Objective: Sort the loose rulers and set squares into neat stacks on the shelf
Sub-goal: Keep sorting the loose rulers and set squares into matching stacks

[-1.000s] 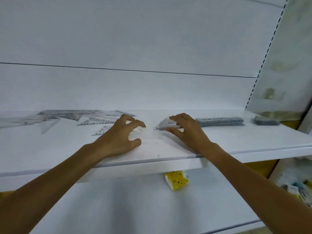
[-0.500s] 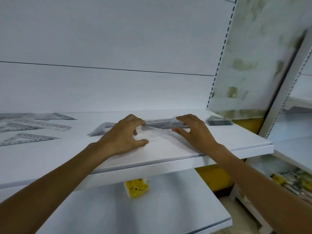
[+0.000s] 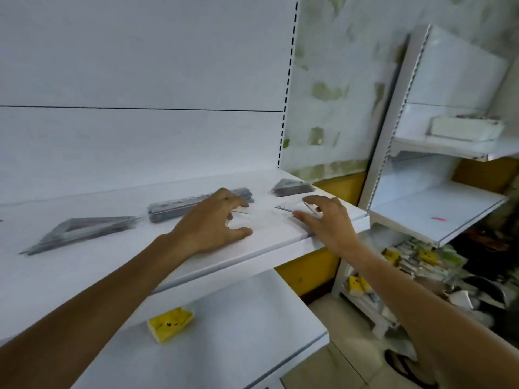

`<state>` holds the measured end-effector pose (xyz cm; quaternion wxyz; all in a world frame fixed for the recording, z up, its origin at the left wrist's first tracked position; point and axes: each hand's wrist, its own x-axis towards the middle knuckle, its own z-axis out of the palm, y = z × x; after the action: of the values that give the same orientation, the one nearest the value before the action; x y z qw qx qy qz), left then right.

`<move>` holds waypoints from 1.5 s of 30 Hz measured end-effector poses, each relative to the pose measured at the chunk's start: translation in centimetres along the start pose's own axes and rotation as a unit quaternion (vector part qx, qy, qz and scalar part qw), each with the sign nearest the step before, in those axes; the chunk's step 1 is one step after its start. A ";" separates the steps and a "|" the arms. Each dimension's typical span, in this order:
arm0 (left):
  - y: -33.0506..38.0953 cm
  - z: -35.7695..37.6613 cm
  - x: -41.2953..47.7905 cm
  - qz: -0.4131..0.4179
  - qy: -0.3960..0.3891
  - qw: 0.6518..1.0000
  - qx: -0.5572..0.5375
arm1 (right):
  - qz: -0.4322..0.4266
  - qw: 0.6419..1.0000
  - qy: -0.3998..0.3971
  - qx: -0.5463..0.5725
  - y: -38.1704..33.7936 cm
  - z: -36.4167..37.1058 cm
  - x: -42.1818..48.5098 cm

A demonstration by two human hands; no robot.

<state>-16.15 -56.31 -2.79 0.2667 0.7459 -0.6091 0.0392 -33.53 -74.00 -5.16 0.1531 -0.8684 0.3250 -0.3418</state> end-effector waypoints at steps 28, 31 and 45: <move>0.9 3.7 7.9 -0.114 0.061 0.991 0.046 | -0.140 0.979 -0.148 0.006 8.1 2.9 16.1; 0.6 3.8 7.2 -0.120 0.080 0.988 0.052 | -0.156 0.974 -0.161 0.030 7.9 3.9 16.4; -1.7 1.2 1.3 -0.148 0.135 0.978 0.060 | -0.203 0.977 -0.064 0.011 3.6 3.9 12.7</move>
<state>-14.58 -57.84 -3.94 0.3043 0.8300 -0.4470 0.1366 -25.43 -85.06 -3.45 0.1103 -0.9348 0.1275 -0.3126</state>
